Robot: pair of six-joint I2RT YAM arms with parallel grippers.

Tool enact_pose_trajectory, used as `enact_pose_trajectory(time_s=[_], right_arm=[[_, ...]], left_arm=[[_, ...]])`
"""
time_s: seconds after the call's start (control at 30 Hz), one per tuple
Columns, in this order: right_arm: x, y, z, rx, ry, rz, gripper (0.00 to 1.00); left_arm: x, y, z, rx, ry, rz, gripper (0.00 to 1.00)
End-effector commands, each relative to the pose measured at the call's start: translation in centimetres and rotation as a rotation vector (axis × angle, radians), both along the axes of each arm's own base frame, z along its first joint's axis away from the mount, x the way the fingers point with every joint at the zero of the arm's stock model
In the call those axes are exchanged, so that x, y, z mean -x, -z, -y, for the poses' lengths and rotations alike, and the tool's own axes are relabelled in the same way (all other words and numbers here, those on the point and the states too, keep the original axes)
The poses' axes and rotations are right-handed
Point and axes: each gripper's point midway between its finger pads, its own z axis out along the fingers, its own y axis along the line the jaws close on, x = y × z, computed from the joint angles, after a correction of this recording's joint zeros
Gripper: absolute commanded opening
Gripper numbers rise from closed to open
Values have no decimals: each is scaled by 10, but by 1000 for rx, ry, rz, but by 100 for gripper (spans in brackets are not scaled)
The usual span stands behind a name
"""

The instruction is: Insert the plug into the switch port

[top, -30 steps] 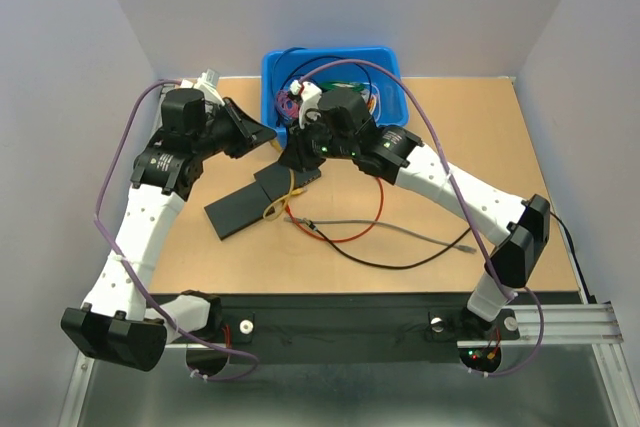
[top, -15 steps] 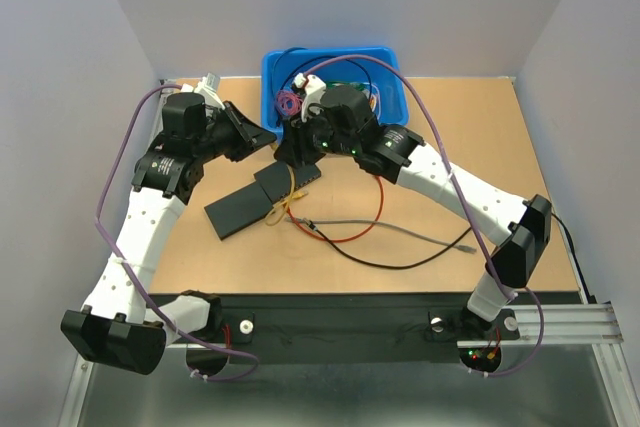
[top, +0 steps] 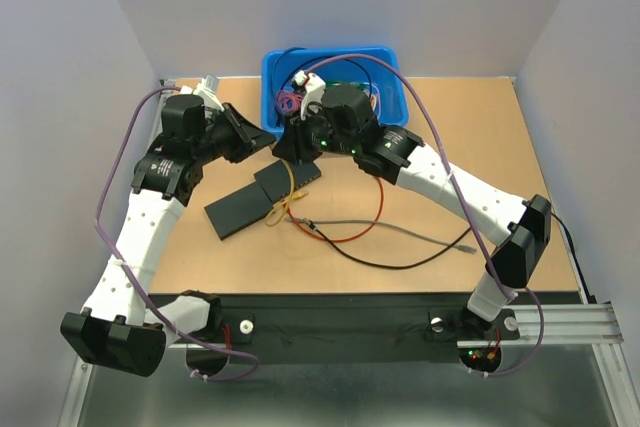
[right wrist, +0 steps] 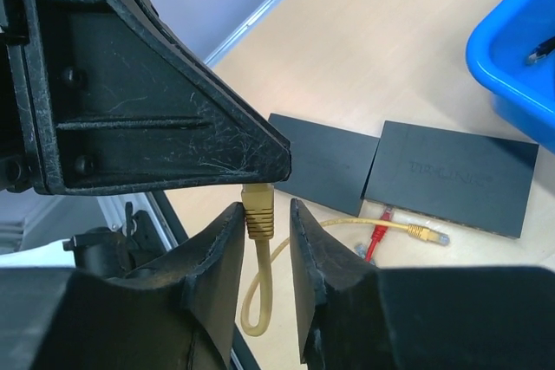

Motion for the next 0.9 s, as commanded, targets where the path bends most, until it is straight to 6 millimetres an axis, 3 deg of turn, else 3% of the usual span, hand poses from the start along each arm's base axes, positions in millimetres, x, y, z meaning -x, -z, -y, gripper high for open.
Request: enact_pose_trajectory(time_s=[0.0, 0.2, 0.43, 0.5, 0.53, 0.63, 0.67, 0.77, 0.8, 0.87], right_arm=[[4, -26, 0, -69, -11, 43, 33], [6, -21, 0, -66, -16, 33, 29], [6, -21, 1, -69, -12, 34, 4], [8, -20, 1, -70, -19, 33, 0], [8, -17, 1, -65, -19, 29, 0], [10, -16, 6, -62, -12, 33, 0], [8, -7, 11, -42, 13, 28, 0], [8, -9, 33, -9, 66, 69, 0], [-1, -1, 49, 24, 126, 73, 0], [-7, -6, 80, 58, 193, 91, 0]], left_arm=[[6, -18, 1, 27, 17, 70, 0], [6, -18, 2, 34, 21, 71, 0], [9, -14, 3, 39, 29, 66, 0], [9, -10, 3, 37, 34, 60, 10], [9, -9, 2, 33, 30, 55, 22], [5, -1, -2, 0, 25, 53, 46], [4, 4, -6, -18, 16, 41, 56], [-7, 29, -25, -93, -22, 6, 68], [-13, 40, -36, -127, -41, -6, 70], [-19, 58, -51, -163, -70, -32, 72]])
